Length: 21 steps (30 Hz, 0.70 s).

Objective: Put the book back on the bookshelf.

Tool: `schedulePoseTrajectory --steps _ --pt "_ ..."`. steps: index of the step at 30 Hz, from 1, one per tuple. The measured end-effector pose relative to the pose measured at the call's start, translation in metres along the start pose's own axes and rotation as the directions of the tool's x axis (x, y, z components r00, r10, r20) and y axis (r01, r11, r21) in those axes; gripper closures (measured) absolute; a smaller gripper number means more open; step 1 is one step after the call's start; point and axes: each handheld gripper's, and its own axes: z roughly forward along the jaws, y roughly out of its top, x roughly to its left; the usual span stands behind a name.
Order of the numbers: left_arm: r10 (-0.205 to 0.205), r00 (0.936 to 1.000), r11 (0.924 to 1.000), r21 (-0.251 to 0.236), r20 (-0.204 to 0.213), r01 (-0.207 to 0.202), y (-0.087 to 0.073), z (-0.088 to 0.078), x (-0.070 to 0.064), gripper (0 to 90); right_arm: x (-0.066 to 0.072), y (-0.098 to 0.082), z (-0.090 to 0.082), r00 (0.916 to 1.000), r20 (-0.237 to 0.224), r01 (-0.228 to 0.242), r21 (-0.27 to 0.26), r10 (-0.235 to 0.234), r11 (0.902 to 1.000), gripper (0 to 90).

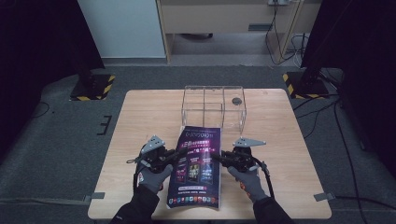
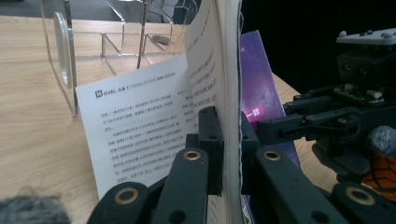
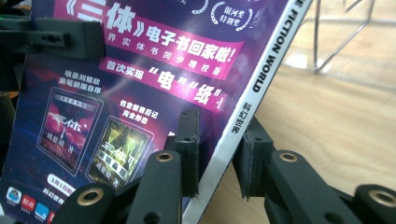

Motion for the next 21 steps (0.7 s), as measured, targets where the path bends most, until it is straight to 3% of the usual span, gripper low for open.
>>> schedulePoseTrajectory --steps 6,10,13,17,18,21 --pt "0.004 1.0000 0.9999 -0.013 0.003 -0.004 0.004 0.003 -0.003 85.8 -0.001 0.014 -0.008 0.9989 0.024 0.041 0.002 -0.041 0.9991 75.5" --pt "0.030 0.9996 0.9995 -0.015 0.000 -0.030 0.010 0.006 -0.006 85.8 -0.005 0.023 -0.014 0.9983 0.031 0.050 -0.006 -0.049 0.9988 77.2" --pt "0.054 0.9985 0.9978 -0.038 -0.009 -0.054 0.019 0.008 -0.008 86.0 -0.006 0.035 -0.019 0.9967 0.049 0.067 -0.044 -0.064 0.9968 79.5" --pt "0.053 0.9986 0.9965 -0.064 -0.004 -0.054 0.024 0.007 -0.007 86.2 -0.005 0.043 -0.022 0.9952 0.062 0.081 -0.085 -0.076 0.9931 81.1" --pt "0.049 0.9988 0.9962 -0.072 0.001 -0.049 0.024 0.006 -0.007 86.2 -0.004 0.046 -0.025 0.9948 0.062 0.088 -0.117 -0.081 0.9892 81.9" --pt "0.050 0.9987 0.9967 -0.064 -0.003 -0.050 0.021 0.006 -0.008 85.9 -0.004 0.044 -0.026 0.9949 0.049 0.093 -0.121 -0.088 0.9883 82.5"
